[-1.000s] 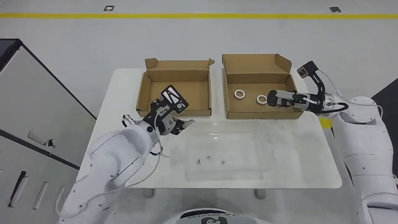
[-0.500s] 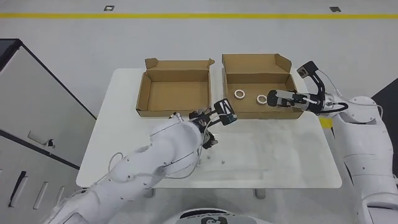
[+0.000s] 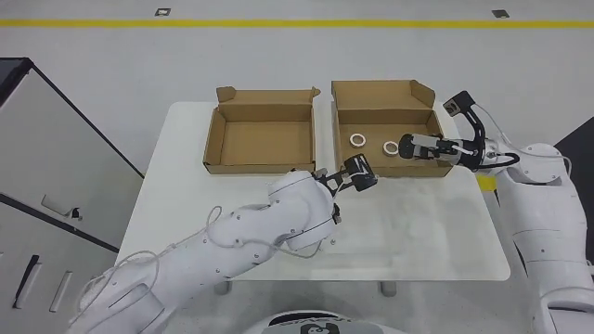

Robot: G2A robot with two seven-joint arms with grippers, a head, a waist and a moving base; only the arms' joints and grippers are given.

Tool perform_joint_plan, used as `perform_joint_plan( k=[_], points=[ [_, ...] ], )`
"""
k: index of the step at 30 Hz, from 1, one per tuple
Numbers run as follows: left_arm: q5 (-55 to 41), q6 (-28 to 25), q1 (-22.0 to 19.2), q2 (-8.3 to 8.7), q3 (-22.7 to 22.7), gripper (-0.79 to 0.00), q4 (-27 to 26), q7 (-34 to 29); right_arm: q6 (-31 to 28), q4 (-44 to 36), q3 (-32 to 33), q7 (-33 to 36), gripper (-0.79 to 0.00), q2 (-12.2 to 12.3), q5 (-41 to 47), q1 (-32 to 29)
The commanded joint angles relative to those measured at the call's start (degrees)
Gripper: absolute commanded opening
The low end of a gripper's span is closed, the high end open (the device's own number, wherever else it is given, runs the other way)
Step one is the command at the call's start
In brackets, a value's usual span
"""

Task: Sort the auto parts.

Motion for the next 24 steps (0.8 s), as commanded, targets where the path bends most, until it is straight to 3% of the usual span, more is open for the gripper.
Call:
perform_joint_plan(
  k=[1, 11, 14, 17, 24],
  points=[
    [-0.10, -0.04, 0.02, 0.01, -0.02, 0.000, -0.02, 0.00, 0.00, 0.00, 0.00, 0.00, 0.000, 0.00, 0.02, 0.00],
    [-0.10, -0.04, 0.02, 0.01, -0.02, 0.000, -0.02, 0.00, 0.00, 0.00, 0.00, 0.00, 0.000, 0.00, 0.02, 0.00],
    [-4.82, -3.28, 0.29, -0.18, 0.02, 0.000, 1.63, 0.45, 0.00, 0.00, 0.00, 0.00, 0.000, 0.00, 0.02, 0.00],
    [-9.06, -7.01, -2.06, -1.11, 1.90, 0.000, 4.39, 0.00, 0.00, 0.00, 0.00, 0.00, 0.000, 0.00, 0.02, 0.00],
    [-16.28, -6.61, -8.24, -4.04, 6.69, 0.000, 12.38, 0.00, 0.00, 0.00, 0.00, 0.00, 0.000, 0.00, 0.02, 0.00]
  ],
)
